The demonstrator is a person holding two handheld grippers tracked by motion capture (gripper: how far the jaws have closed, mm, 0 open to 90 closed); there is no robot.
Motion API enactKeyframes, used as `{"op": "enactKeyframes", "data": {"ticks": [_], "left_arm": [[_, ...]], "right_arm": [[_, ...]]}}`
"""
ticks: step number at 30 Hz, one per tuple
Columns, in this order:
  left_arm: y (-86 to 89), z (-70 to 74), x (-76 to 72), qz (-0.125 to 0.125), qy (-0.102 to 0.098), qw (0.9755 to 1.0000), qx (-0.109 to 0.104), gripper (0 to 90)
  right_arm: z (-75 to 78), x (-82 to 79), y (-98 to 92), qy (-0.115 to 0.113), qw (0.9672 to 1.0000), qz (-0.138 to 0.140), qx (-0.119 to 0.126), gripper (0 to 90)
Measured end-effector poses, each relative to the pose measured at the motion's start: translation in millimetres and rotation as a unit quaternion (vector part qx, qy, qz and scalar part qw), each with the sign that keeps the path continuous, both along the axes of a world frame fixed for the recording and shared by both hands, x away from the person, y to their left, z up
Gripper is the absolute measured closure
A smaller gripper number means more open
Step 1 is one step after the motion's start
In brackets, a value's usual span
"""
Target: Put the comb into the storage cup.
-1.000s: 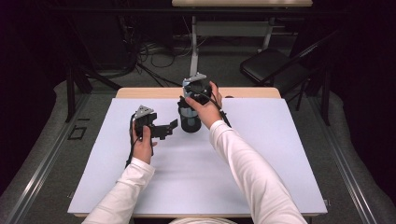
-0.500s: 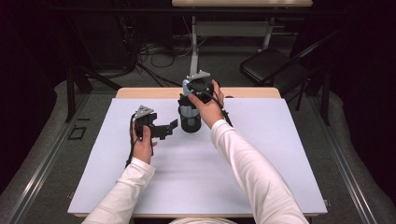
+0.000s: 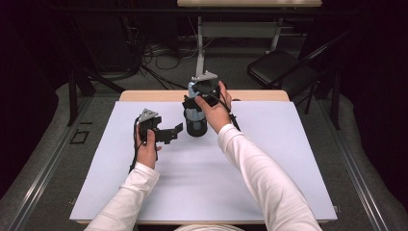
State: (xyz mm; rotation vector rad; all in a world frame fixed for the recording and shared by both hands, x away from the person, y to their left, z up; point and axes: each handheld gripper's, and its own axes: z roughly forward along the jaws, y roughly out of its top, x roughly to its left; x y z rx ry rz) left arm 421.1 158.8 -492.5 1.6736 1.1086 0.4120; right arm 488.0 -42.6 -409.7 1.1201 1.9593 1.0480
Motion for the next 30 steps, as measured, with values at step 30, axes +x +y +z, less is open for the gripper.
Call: {"op": "enactKeyframes", "data": {"ticks": [30], "left_arm": [[13.0,19.3,-3.1,-0.016,-0.003,0.9996,-0.025,0.5]], "right_arm": [[35.9,-7.1,-6.0,0.002,0.9988,0.028,0.041,0.0]]}}
